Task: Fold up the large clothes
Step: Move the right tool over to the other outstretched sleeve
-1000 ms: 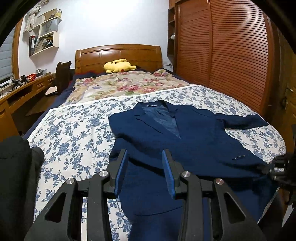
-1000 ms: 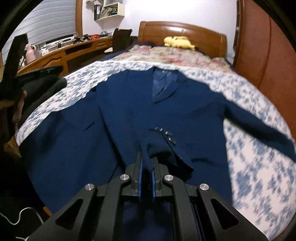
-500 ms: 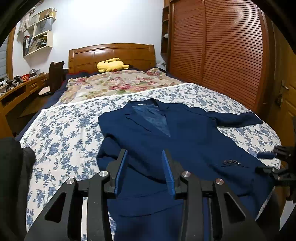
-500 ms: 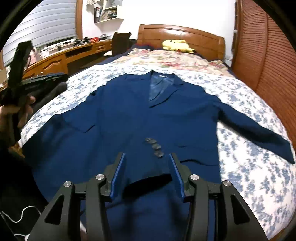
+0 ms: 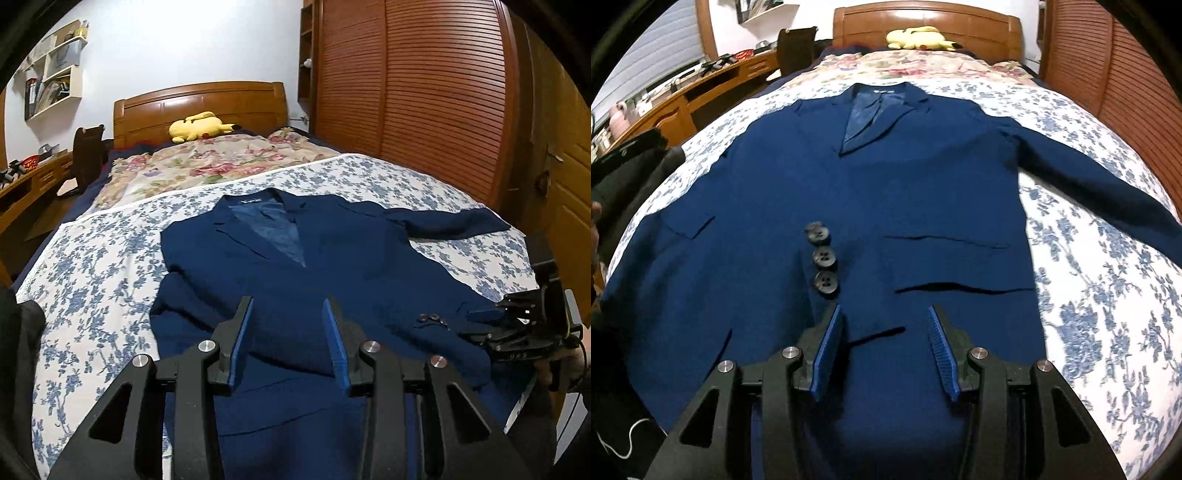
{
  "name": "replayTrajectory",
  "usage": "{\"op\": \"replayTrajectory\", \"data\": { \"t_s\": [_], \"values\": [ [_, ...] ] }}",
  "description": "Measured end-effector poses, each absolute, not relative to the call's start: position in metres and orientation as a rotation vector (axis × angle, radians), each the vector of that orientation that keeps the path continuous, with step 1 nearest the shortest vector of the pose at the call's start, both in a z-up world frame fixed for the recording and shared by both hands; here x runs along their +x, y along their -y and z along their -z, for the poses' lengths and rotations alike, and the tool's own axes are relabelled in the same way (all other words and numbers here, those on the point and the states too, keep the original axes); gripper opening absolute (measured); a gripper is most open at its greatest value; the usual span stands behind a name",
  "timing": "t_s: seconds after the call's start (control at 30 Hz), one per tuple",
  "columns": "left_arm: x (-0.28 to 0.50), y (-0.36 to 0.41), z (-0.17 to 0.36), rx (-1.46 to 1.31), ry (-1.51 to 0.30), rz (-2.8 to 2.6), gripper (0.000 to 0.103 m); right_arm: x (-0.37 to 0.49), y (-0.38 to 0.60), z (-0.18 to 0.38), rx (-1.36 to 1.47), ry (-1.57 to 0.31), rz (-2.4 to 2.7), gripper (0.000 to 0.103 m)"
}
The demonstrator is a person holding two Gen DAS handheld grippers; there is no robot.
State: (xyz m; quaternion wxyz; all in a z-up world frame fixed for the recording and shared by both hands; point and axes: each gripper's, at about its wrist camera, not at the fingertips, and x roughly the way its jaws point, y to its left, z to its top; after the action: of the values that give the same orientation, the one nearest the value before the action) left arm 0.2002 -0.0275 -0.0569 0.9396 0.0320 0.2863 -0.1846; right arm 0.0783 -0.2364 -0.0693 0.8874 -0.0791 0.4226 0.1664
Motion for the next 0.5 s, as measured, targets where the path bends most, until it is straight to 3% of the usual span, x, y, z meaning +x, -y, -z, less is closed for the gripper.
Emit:
{"op": "replayTrajectory", "data": {
  "t_s": [0.07,0.23,0.5],
  "values": [
    [0.201,0.033,0.058,0.068,-0.589,0.384,0.039,0.079,0.232,0.071,-0.186,-0.879,-0.356,0.047],
    [0.203,0.043,0.062,0.06,-0.603,0.404,0.039,0.086,0.229,0.079,-0.237,-0.883,-0.399,0.011],
    [0.203,0.056,0.066,0.084,-0.613,0.417,0.039,0.079,0.252,0.044,-0.268,-0.711,-0.264,0.006]
  ]
}}
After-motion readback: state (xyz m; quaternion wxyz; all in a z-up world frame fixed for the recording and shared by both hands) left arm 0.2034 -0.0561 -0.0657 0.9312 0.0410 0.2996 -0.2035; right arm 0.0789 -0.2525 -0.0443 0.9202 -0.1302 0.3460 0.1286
